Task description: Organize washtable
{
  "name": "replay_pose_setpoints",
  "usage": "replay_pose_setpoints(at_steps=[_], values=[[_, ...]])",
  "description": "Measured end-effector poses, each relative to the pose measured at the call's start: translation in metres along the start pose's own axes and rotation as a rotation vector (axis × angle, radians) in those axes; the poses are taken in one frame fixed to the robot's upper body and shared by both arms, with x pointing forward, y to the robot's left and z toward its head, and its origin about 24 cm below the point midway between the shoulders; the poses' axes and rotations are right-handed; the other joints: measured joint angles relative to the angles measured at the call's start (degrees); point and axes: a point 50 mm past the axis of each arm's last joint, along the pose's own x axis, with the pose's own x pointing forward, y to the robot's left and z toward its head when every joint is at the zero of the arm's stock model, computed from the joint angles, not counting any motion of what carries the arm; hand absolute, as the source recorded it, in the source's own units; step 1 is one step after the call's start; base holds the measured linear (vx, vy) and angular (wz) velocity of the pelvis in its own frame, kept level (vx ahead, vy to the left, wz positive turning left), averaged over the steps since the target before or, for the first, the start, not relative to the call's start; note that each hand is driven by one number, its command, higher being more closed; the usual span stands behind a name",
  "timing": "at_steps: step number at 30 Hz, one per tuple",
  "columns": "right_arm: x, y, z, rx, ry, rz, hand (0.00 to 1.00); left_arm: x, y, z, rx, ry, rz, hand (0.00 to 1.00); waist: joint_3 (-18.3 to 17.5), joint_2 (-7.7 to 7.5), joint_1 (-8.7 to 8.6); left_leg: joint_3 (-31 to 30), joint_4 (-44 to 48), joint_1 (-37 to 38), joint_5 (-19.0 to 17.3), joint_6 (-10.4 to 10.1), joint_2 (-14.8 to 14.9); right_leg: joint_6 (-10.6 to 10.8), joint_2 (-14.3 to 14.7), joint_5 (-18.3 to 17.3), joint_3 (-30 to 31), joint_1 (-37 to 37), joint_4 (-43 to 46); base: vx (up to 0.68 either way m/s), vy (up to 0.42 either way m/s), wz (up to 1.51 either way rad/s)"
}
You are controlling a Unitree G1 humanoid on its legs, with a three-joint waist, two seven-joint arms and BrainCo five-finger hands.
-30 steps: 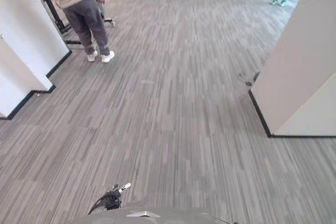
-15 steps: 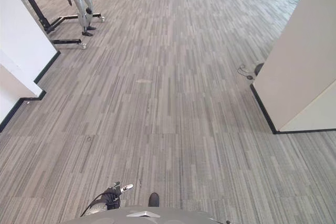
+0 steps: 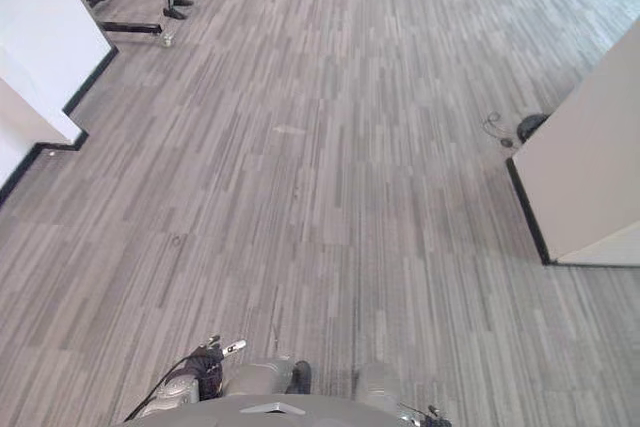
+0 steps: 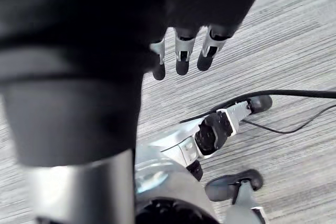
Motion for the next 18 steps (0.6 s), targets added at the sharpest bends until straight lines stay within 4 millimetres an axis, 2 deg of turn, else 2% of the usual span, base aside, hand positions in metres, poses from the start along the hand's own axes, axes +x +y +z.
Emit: replay_pose_setpoints(at_steps=[1, 3, 4, 6, 7, 8, 9, 10, 11, 12, 13, 14, 15, 16, 17, 18], values=[[0.0, 0.001, 0.001, 0.001, -0.009, 0.005, 0.0, 0.0, -0.001, 0.0, 0.014, -0.001, -0.003, 0.0, -0.01, 0.05, -0.02, -0.47, -1.96, 1.97, 0.05, 0.17, -0.02, -0.56, 0.6, -0.35, -0.97, -1.38, -1.39, 0.43, 0.139, 0.2], [0.0, 0.001, 0.004, 0.022, -0.027, 0.011, 0.0, 0.002, -0.008, 0.008, 0.082, -0.019, -0.022, 0.0, 0.09, 0.33, -0.42, -2.54, -7.37, 6.93, 0.36, 0.56, -0.02, -1.35, 3.1, -0.86, -3.92, -4.97, -10.31, 0.13, 0.025, 0.46], [0.0, 0.0, 0.002, 0.082, -0.021, -0.003, 0.0, 0.004, -0.018, 0.02, 0.181, -0.058, -0.055, 0.0, 0.09, 0.42, -1.76, -5.78, -12.07, 11.23, 0.39, 0.63, 0.12, -1.1, 5.28, 1.73, -6.52, -6.17, -26.77, -0.12, -0.062, 0.82], [0.0, -0.001, 0.0, 0.148, -0.009, -0.042, 0.0, 0.005, -0.024, 0.028, 0.215, -0.09, -0.084, 0.0, 0.04, 0.35, -3.25, -9.06, -15.79, 14.94, -0.08, 0.09, 0.04, -1.32, 5.97, 7.1, -8.05, -6.15, -39.64, 0.06, -0.103, 1.01], [-0.001, -0.005, -0.001, 0.164, -0.006, -0.067, 0.0, 0.003, -0.031, 0.025, 0.2, -0.086, -0.103, 0.0, -0.33, 1.48, -3.66, -10.88, -16.68, 18.0, -1.29, -2.04, 1.01, -4.61, 7.42, 10.95, -7.71, -6.89, -41.12, 0.36, -0.114, 0.81], [-0.001, -0.006, -0.002, 0.162, 0.0, -0.075, 0.0, 0.002, -0.034, 0.019, 0.186, -0.073, -0.109, 0.0, -0.75, 2.05, -3.72, -11.0, -15.88, 18.64, -1.76, -2.89, 1.37, -7.05, 7.79, 12.54, -7.9, -6.93, -40.45, 0.7, -0.101, 0.66], [-0.001, -0.012, -0.001, 0.172, -0.002, -0.094, 0.0, 0.001, -0.041, 0.016, 0.153, -0.067, -0.12, 0.0, -2.03, 3.31, -3.63, -10.61, -10.14, 17.79, -2.22, -3.24, 1.81, -10.73, 8.62, 14.78, -8.11, -6.72, -38.75, 0.67, -0.043, 0.28], [-0.001, -0.014, 0.003, 0.175, -0.016, -0.1, 0.0, 0.0, -0.044, 0.013, 0.127, -0.055, -0.123, 0.0, -2.25, 4.93, -3.15, -10.09, -5.79, 16.22, -2.33, -4.13, 2.76, -11.38, 9.19, 14.16, -9.12, -5.53, -38.83, 0.71, -0.012, 0.22], [0.001, -0.013, 0.021, 0.167, -0.077, -0.092, 0.0, -0.001, -0.043, 0.008, 0.074, -0.039, -0.112, 0.0, -1.88, 5.74, -3.01, -8.4, 5.89, 11.72, 0.92, -9.42, 2.19, -12.64, 9.81, 11.43, -9.44, -2.94, -38.86, 0.5, -0.023, -0.04], [0.003, -0.006, 0.038, 0.148, -0.135, -0.067, 0.0, -0.002, -0.04, 0.003, 0.017, -0.026, -0.089, 0.0, -1.74, 5.78, -2.56, -6.81, 20.29, 6.29, 9.85, -16.26, 2.06, -13.16, 10.49, 9.66, -8.66, 1.44, -40.61, 0.4, -0.025, 0.03], [0.003, 0.0, 0.044, 0.128, -0.154, -0.048, 0.0, -0.002, -0.037, 0.002, -0.001, -0.021, -0.078, 0.0, -1.68, 5.79, -2.25, -6.01, 27.94, 3.46, 12.28, -18.56, 2.32, -13.19, 11.1, 8.8, -8.06, 4.17, -41.79, 0.48, -0.083, -0.1], [0.005, 0.012, 0.057, 0.087, -0.188, -0.012, 0.0, -0.002, -0.034, 0.002, -0.02, -0.025, -0.065, 0.0, -1.28, 5.52, -1.16, -3.84, 40.51, -1.28, 12.25, -17.69, 3.77, -13.93, 12.46, 7.39, -6.38, 10.04, -43.7, 0.46, -0.099, -0.2], [0.006, 0.028, 0.075, 0.022, -0.231, 0.035, 0.0, -0.003, -0.027, 0.002, -0.012, -0.04, -0.051, 0.0, -0.42, 4.52, 0.4, -1.96, 47.67, -5.38, 9.77, -13.64, 4.96, -14.99, 13.06, 6.58, -4.31, 15.41, -45.7, 0.49, -0.083, -0.31], [0.006, 0.037, 0.085, -0.005, -0.258, 0.062, 0.0, -0.003, -0.023, 0.004, 0.003, -0.051, -0.047, 0.0, -0.17, 3.99, 1.06, -1.0, 49.06, -7.92, 8.18, -11.18, 5.56, -15.23, 13.07, 6.43, -2.85, 17.6, -46.75, 0.44, -0.046, -0.56], [0.005, 0.053, 0.104, -0.043, -0.308, 0.104, 0.0, -0.003, -0.017, 0.008, -0.002, -0.072, -0.038, 0.0, 0.16, 3.18, 2.05, 0.6, 48.09, -13.52, 5.74, -7.75, 6.83, -15.33, 12.84, 6.36, 0.07, 21.14, -48.62, 0.52, 0.016, -0.61], [0.002, 0.067, 0.123, -0.068, -0.366, 0.142, 0.0, -0.002, -0.011, 0.015, -0.001, -0.103, -0.022, 0.0, 0.25, 3.21, 3.02, 1.1, 42.26, -18.78, 3.74, -6.34, 7.7, -15.59, 12.19, 6.19, 1.42, 23.72, -49.8, 0.56, 0.04, -0.6]])
